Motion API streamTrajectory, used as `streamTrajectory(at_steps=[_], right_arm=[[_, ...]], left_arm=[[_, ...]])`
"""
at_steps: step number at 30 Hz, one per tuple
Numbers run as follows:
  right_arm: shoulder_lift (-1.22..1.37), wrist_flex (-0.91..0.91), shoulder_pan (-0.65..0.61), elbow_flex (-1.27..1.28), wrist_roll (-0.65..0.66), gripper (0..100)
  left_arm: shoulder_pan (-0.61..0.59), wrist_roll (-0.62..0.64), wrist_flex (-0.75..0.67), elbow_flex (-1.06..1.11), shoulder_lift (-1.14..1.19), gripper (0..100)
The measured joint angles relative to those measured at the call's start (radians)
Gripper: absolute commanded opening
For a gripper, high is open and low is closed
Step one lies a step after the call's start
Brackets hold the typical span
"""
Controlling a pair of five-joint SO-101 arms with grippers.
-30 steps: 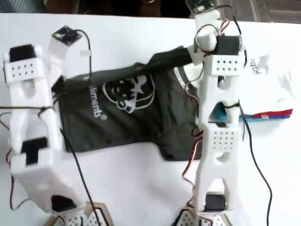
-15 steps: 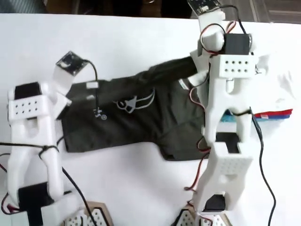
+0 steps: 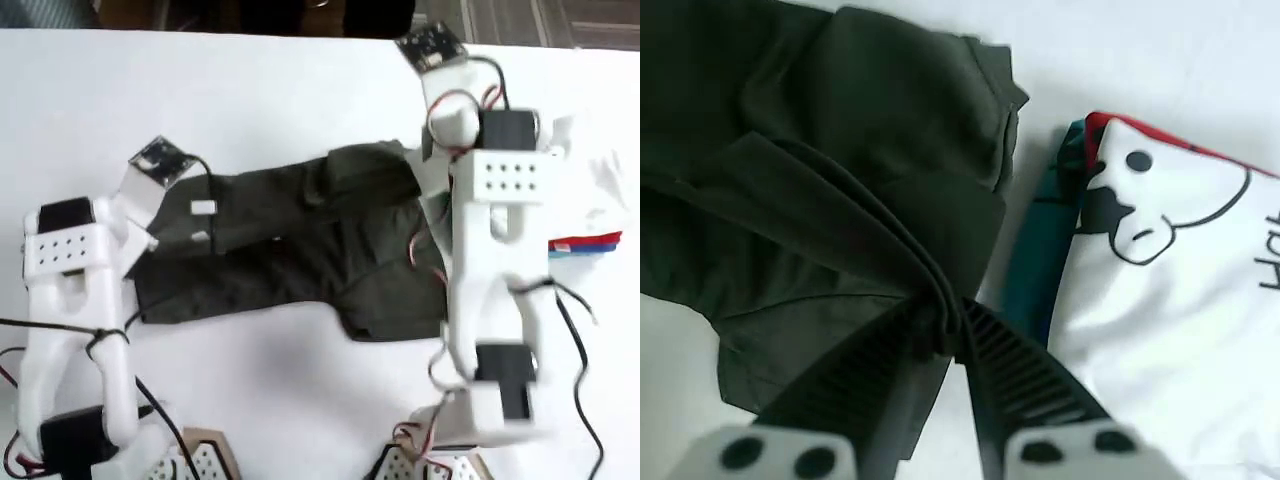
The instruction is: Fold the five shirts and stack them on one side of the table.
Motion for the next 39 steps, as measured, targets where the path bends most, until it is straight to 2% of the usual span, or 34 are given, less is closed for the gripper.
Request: streamTrajectory(at_steps=[3,7,18,26,31,39], right_arm=[[-0.140,-0.118,0.003,0.238,0.009,1.9],[-0.290,-0.169,0.005,0.439,0.032,1.9],[-0.496,-0.158,0.006,0.632,0.035,1.9],[-0.592,-0.158,0.006,0.758,0.035,1.9],[-0.634,-0.158,0.015,0.829,0.035,1.9],[-0.701,-0.226,0.112,0.988,0.110,1.9]], left_arm=[[0.000,-0.002,0.000,0.000,0.000,3],[0.000,0.002,0.021,0.000,0.000,3],[-0.002,-0.048,0.115,0.006,-0.003,3],[-0.023,-0.061,0.127,0.046,-0.005,3],[-0.028,-0.077,0.055,0.157,-0.005,3],[-0.029,-0.077,-0.054,0.265,-0.005,3]])
